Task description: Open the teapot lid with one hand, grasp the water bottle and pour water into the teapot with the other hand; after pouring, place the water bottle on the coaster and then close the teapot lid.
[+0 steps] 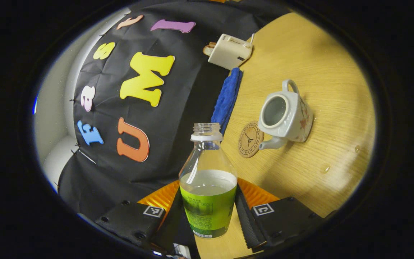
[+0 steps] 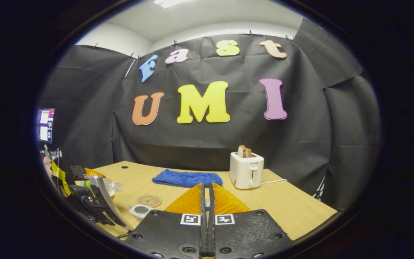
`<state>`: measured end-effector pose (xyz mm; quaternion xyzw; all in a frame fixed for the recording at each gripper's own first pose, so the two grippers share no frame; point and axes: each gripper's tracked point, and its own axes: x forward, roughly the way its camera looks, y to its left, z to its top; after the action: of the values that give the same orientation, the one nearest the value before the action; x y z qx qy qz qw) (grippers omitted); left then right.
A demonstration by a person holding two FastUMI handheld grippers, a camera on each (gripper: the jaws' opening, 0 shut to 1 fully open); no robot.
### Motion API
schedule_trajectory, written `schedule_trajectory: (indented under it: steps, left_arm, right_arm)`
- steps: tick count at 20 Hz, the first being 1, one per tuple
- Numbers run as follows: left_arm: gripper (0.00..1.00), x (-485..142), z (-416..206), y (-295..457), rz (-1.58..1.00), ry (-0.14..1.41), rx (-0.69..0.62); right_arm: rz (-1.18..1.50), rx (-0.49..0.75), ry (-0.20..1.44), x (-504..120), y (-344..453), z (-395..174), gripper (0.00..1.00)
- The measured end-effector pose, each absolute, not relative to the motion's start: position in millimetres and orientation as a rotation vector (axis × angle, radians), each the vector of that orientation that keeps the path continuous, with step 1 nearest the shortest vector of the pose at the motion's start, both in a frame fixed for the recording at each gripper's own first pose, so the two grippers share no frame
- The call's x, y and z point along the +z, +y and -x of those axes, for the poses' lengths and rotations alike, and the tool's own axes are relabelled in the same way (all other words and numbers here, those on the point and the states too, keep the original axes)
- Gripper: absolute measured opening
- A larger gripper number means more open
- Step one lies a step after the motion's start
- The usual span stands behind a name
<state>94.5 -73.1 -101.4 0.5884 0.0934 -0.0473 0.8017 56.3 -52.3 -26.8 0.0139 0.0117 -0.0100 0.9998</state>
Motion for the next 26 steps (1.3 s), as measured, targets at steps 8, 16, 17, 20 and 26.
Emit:
schedule_trajectory:
  steps: [8,16,17,20,26]
  left_arm:
    - [0.75,-98.9,-85.1,-89.5,-1.591,0.180,-0.119]
    - [0.75,-93.4,-87.9,-96.2,-1.855,0.197,-0.120]
    - [0.74,-88.7,-87.9,-97.7,-1.886,0.192,-0.115]
    - [0.74,-81.6,-91.5,-102.7,-1.938,0.180,-0.111]
    - [0.74,-76.3,-92.9,-108.1,-2.034,0.189,-0.096]
  right_arm:
    - [-0.012,-0.030,0.017,-23.6,-59.2,-57.1,0.00]
    - [-0.009,-0.043,0.017,-20.6,-65.2,-55.1,0.00]
    - [-0.012,-0.040,0.017,-21.0,-63.1,-53.3,0.00]
    - [-0.014,-0.026,0.019,-20.4,-58.6,-50.3,0.00]
    - [-0.030,-0.014,-0.003,-11.0,-59.3,-45.4,0.00]
